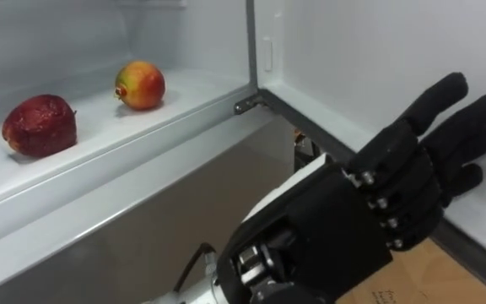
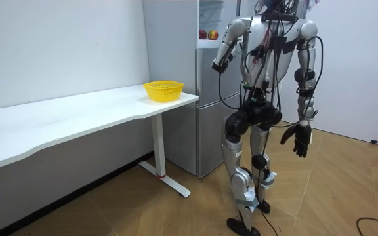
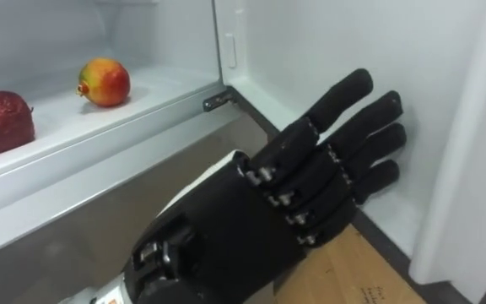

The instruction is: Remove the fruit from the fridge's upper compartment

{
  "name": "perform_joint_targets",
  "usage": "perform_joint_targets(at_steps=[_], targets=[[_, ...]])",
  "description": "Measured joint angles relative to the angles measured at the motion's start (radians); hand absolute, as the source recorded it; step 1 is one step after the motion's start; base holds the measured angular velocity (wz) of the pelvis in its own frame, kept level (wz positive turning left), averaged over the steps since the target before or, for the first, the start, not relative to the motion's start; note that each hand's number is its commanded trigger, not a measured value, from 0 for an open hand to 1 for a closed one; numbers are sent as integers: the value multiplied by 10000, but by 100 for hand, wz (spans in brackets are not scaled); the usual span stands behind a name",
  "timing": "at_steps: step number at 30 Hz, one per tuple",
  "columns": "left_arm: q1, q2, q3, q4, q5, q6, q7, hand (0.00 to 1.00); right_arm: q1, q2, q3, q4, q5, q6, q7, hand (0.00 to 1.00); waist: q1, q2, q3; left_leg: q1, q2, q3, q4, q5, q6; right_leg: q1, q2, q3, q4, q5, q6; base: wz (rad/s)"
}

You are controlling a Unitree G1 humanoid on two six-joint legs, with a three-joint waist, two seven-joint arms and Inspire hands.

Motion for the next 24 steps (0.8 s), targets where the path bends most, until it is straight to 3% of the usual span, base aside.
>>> perform_joint_targets(at_steps=[15, 21, 24], targets=[[-82, 18, 5, 30, 2, -1, 28, 0, -136, -63, 1, 29, 93, -8, -18, 0, 35, 81, 9, 36, 4, -65, 1, 0, 0, 60, -2, -43, 47, 12, -2, 1], [-79, 514, 590, -215, 22, 0, 53, 0, 4, -61, -27, -33, 209, -7, -202, 0, 481, 98, 9, 7, 3, -165, -6, 1, 0, 27, -35, -209, 90, 20, -5, 5], [-49, 778, 939, -486, 66, 2, 54, 0, 79, -61, -24, -56, 206, -8, -192, 0, 774, 91, 5, -73, -9, -503, -7, 1, 0, 38, -92, -435, 98, 20, -6, 23]])
